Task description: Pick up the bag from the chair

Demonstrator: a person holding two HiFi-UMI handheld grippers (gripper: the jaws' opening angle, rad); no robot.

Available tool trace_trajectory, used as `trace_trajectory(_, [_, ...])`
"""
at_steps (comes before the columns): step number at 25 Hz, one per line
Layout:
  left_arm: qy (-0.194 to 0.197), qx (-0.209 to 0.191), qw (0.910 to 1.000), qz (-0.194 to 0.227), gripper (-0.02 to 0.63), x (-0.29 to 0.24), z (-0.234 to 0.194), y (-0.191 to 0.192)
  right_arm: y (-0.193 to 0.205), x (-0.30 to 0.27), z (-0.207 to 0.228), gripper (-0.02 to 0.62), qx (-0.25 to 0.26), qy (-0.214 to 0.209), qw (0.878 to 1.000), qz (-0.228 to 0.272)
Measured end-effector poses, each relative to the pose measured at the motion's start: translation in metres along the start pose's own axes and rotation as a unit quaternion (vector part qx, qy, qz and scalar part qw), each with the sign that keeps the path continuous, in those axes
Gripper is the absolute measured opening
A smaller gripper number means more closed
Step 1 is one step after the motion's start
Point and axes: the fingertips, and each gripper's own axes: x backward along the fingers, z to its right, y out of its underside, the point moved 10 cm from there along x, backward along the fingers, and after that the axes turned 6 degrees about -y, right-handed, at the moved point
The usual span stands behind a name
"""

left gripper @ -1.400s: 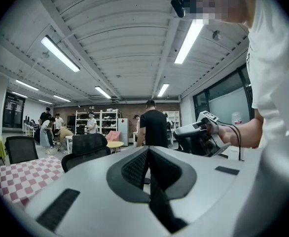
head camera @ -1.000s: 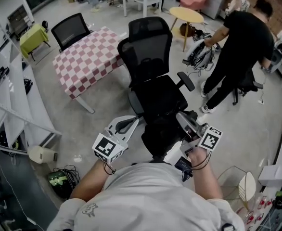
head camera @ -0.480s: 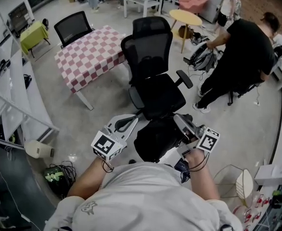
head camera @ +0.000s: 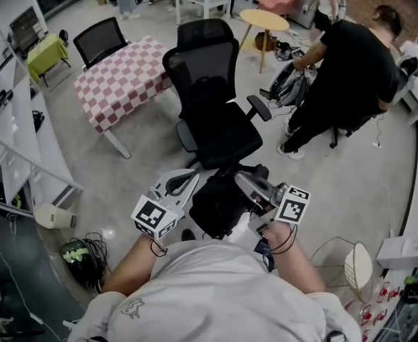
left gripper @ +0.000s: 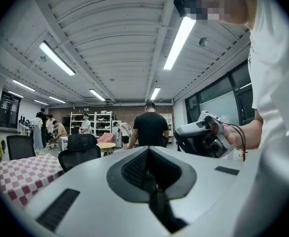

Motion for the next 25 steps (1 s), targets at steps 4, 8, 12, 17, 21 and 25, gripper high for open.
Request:
trace_trajectory(4, [-0.005, 0.0, 1.0, -0.002, 0.012, -0.007, 0.047, 0.0, -0.002, 0.036, -0.01, 0.032, 0.003, -0.006, 1.0, -0.012])
trace_trajectory(8, [-0.016, -0.001, 0.9998, -0.007, 0.012, -0.006, 0.088, 0.002, -0.005, 0.069, -0.019, 0.032, 0.01, -0.012, 1.0, -0.025])
trace_trajectory(12, [-0.029, 0.0, 0.9995, -0.014, 0.012, -0.001, 0.12, 0.006, -0.003, 0.097, -0.025, 0.032, 0.009, -0.015, 0.999, -0.034])
trace_trajectory(17, [-0.035, 0.001, 0.999, -0.028, 0.012, 0.007, 0.152, 0.009, 0.003, 0.129, -0.035, 0.032, 0.003, -0.013, 0.999, -0.034])
trace_trajectory(21, [-0.031, 0.002, 0.9989, -0.034, 0.012, 0.012, 0.163, 0.012, 0.011, 0.146, -0.04, 0.032, 0.001, -0.006, 1.0, -0.027])
trace_trajectory(25, [-0.02, 0.007, 0.9991, -0.037, 0.012, 0.014, 0.17, 0.016, 0.023, 0.157, -0.044, 0.032, -0.004, 0.005, 1.0, -0.02])
